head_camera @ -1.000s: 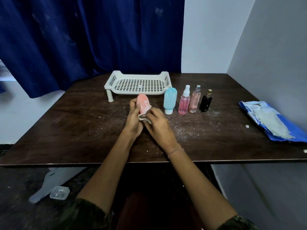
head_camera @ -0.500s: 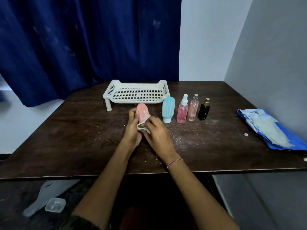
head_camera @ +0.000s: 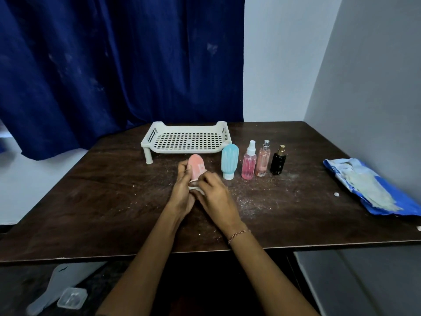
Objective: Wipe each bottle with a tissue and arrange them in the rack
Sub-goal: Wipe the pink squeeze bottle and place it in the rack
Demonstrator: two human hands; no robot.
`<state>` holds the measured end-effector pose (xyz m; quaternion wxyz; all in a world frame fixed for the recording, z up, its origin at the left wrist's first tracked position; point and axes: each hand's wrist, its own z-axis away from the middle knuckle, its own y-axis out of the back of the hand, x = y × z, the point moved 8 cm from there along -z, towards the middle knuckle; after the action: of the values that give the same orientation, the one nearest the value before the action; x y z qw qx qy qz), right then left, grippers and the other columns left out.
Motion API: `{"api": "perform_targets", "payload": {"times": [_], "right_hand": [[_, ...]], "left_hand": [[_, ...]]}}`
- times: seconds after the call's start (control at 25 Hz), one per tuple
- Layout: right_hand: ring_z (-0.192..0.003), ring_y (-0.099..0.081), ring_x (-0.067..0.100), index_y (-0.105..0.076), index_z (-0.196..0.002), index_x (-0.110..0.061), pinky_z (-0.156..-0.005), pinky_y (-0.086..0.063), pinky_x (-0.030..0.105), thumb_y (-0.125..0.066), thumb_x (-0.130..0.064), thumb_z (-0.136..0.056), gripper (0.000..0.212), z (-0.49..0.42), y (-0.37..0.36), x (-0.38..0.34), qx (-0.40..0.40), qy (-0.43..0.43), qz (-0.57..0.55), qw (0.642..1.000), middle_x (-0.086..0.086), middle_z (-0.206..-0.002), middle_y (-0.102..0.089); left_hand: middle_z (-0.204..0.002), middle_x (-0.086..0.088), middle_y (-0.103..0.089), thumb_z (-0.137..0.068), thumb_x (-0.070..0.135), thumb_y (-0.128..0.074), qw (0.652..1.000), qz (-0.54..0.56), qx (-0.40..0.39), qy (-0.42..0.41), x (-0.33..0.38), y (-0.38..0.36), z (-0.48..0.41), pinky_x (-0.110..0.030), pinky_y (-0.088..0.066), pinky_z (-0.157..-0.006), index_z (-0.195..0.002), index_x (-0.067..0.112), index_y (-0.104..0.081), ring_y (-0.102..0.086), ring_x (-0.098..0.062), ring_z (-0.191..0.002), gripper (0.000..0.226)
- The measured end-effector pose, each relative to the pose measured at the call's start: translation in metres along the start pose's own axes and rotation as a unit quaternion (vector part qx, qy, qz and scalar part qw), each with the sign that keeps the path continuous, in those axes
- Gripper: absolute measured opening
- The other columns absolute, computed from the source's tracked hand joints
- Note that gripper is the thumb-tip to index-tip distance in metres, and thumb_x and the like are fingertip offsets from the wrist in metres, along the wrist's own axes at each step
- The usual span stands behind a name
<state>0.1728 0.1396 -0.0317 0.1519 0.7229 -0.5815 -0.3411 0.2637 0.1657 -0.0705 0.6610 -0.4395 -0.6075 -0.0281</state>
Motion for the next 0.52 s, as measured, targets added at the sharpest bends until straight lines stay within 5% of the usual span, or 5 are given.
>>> {"api": "perform_targets", "payload": {"times": [0.12,0.28,0.52], "right_hand": [[-0.084,-0.054,0.022,-0.064,-0.094,-0.002,-0.073,-0.049,0.032,-0.059,-0.014,-0.086,0.015,0.0,0.002,0.009,0.023,-0.027,0.002,0.999,0.008,-0.093,-0.055],[-0.087,-0.057,0.019,-0.064,-0.096,-0.002,-0.077,-0.052,0.034,-0.064,-0.006,-0.083,0.013,-0.001,0.009,0.025,0.062,-0.086,-0.029,0.994,0.006,-0.094,-0.056],[-0.086,-0.051,0.019,-0.062,-0.092,-0.001,-0.076,-0.044,0.026,-0.065,-0.006,-0.082,0.012,0.0,0.005,0.007,0.026,-0.021,-0.009,0.999,0.008,-0.093,-0.055]], "left_hand": [[-0.083,-0.007,-0.052,-0.102,0.017,-0.026,1.0,0.02,-0.014,0.012,0.0,-0.006,0.003,-0.015,-0.046,-0.046,-0.096,0.018,-0.043,-0.056,-0.004,-0.054,0.017],[-0.086,-0.007,-0.055,-0.102,0.015,-0.026,0.998,0.046,-0.042,0.013,0.0,-0.011,0.004,-0.019,-0.052,-0.057,-0.097,0.016,-0.043,-0.059,-0.007,-0.063,0.018],[-0.087,-0.006,-0.056,-0.102,0.017,-0.027,0.999,0.025,-0.032,0.023,-0.001,-0.009,0.006,-0.017,-0.049,-0.049,-0.098,0.02,-0.045,-0.058,-0.006,-0.058,0.018]]}}
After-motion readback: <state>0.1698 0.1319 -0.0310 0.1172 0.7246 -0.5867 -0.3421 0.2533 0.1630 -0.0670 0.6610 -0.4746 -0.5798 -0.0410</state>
